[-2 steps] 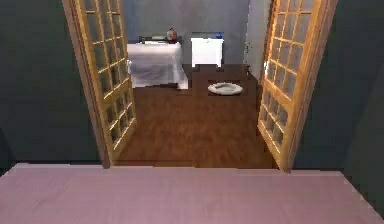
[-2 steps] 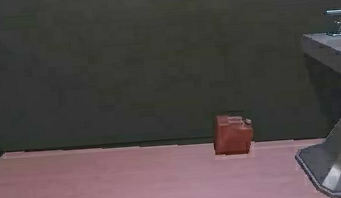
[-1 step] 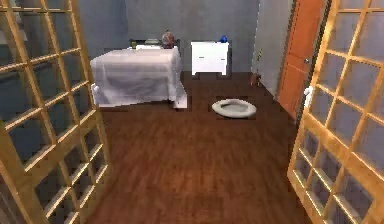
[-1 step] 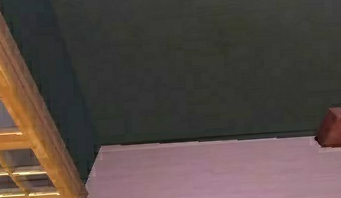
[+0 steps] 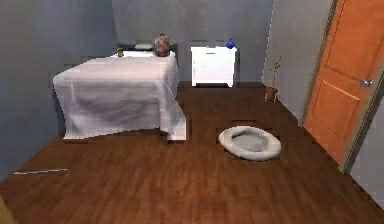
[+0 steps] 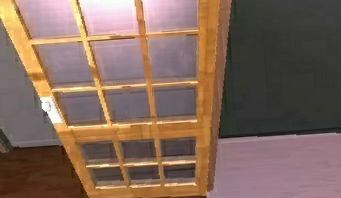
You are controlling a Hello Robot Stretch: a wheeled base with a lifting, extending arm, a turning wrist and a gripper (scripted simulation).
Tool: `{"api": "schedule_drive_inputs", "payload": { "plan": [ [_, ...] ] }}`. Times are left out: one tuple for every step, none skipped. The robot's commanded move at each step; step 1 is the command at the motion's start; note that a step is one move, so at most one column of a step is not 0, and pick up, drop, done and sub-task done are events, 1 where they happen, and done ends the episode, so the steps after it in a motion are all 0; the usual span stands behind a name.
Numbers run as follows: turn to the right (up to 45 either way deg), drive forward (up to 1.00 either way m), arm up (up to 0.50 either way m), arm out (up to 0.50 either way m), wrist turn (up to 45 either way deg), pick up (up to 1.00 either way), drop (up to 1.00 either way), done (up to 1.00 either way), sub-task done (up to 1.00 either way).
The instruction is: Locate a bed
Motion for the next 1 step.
{"api": "schedule_drive_inputs", "payload": {
  "plan": [
    [-3.0,0.0,0.0,0.0,0.0,0.0,0.0,0.0,0.0]
  ]
}}
